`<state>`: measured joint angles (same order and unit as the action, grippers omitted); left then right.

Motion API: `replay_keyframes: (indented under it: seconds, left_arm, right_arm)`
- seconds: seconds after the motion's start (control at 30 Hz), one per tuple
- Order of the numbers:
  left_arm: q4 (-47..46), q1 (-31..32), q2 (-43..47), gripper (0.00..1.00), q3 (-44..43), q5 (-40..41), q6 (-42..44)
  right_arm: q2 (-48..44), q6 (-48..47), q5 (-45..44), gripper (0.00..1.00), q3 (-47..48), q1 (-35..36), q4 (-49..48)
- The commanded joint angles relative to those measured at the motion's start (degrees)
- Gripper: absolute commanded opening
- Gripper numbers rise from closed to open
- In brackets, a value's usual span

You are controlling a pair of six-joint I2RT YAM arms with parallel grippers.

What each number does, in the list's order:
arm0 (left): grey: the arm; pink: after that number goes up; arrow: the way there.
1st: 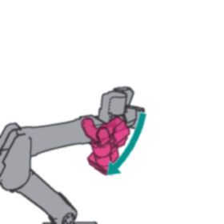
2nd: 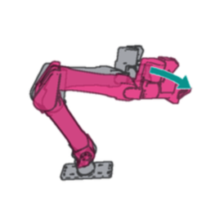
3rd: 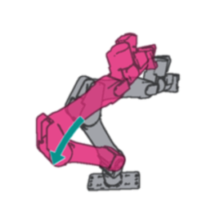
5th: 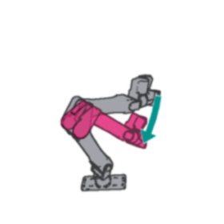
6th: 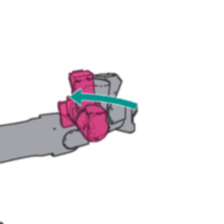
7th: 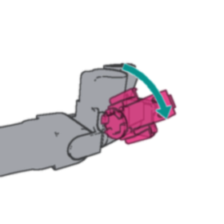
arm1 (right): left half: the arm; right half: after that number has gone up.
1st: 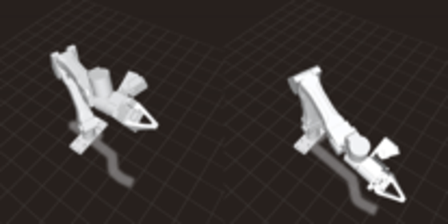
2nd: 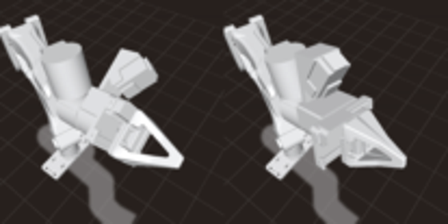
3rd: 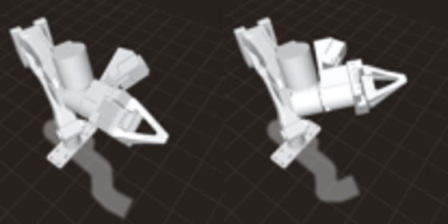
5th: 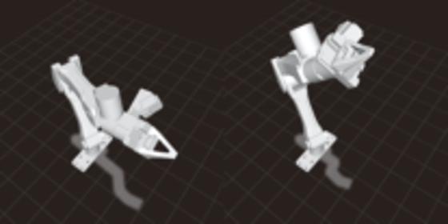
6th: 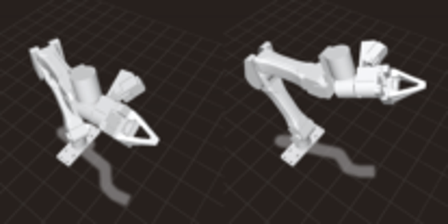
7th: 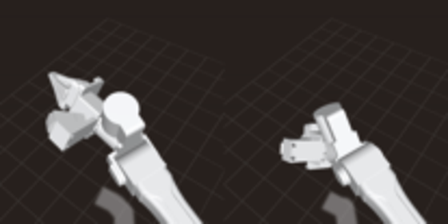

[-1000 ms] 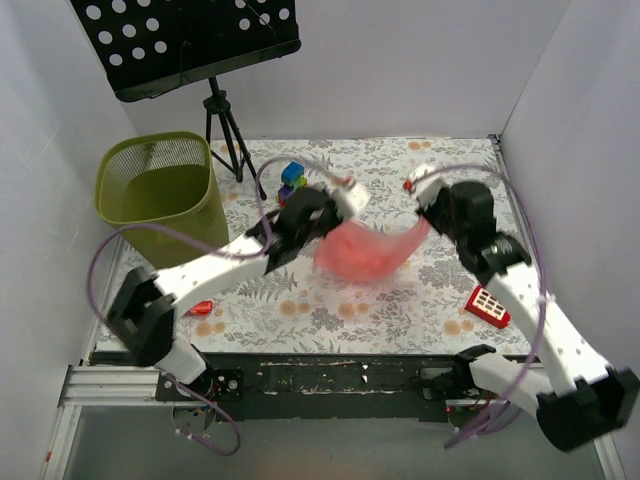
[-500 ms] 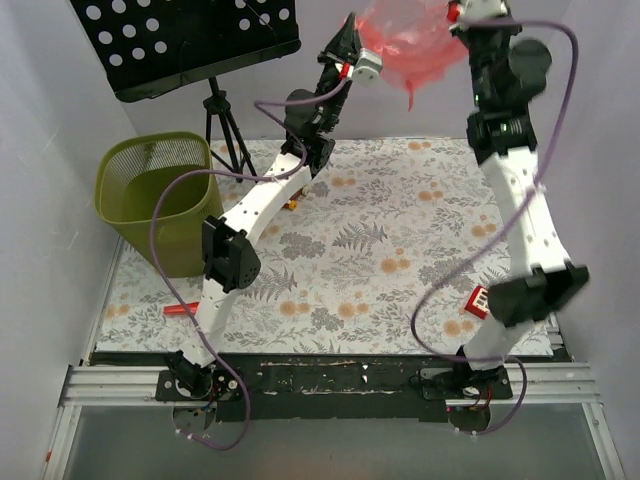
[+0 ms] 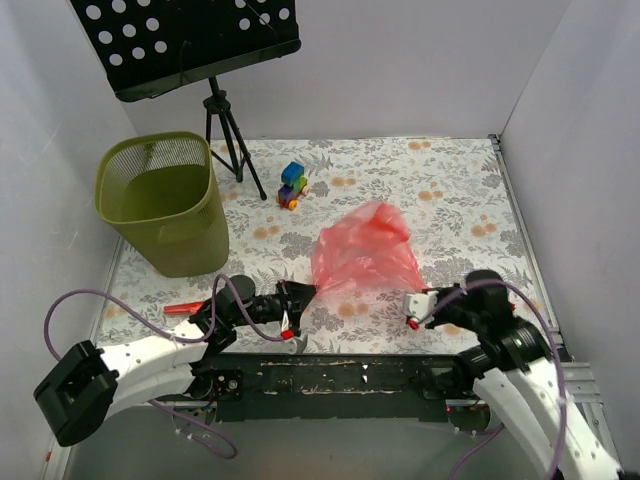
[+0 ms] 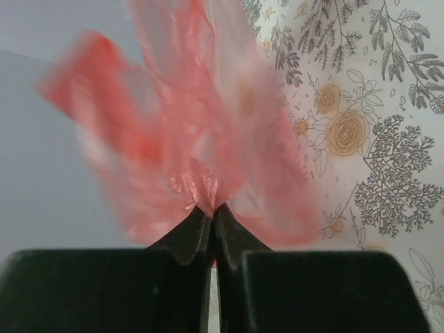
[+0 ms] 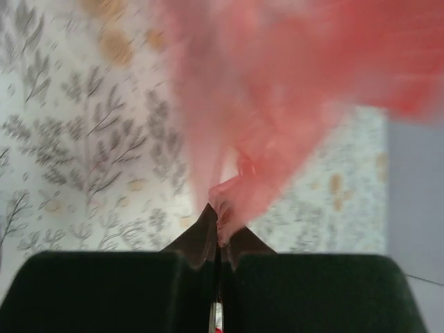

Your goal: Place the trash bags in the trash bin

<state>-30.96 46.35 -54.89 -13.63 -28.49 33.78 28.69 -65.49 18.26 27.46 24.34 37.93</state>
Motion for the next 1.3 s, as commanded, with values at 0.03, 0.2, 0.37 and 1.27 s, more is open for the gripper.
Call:
replay_keyframes:
  seconds: [0.03, 0.2, 0.37, 1.27]
  left_arm:
    - [6.97, 0.59, 5.58, 0.00, -2.02, 1.85, 2.18]
    - [17.31, 0.50, 9.88, 0.32, -6.92, 6.23, -7.73]
    - [40.05, 0.59, 10.60, 0.58, -20.97, 14.33, -25.04]
    - [91.32, -21.90, -18.47, 0.87, -86.01, 44.32, -59.34]
  right_arm:
    - [-14.89, 11.94, 1.01, 0.01, 5.58, 0.01, -3.82]
    - [-4.98, 26.00, -5.41, 0.01, 14.35, 0.01, -7.25]
    - [2.06, 33.24, -12.28, 0.01, 23.58, -1.31, -14.54]
    - [26.33, 36.13, -19.59, 0.01, 54.97, -3.51, -25.02]
